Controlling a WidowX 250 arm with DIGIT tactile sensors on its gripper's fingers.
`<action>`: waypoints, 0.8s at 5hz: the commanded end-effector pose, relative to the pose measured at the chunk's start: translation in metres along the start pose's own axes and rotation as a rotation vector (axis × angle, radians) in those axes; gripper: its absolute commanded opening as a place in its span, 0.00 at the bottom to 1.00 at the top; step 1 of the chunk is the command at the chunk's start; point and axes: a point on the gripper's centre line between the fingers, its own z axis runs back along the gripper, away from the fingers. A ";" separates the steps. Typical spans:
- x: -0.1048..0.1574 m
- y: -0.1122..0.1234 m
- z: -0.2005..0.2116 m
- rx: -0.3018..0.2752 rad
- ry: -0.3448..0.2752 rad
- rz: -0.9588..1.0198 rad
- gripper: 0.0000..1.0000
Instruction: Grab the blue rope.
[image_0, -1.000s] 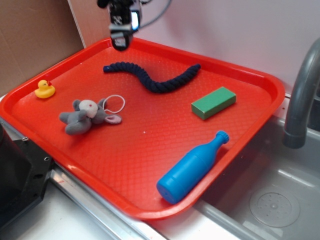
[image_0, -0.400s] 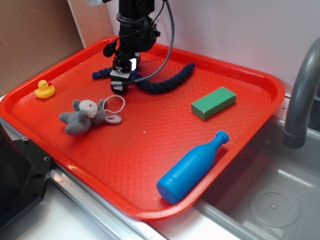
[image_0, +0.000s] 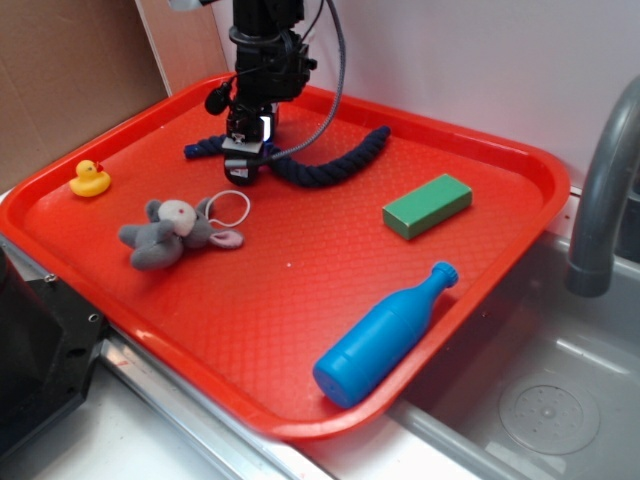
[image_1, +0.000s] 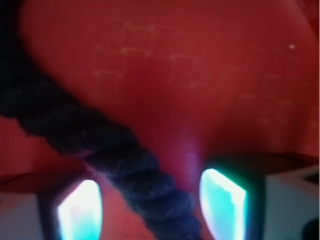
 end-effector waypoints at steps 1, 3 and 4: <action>-0.005 -0.013 0.036 0.053 -0.050 0.199 0.00; -0.018 -0.063 0.131 0.146 -0.159 0.723 0.00; -0.032 -0.073 0.180 0.100 -0.252 0.839 0.00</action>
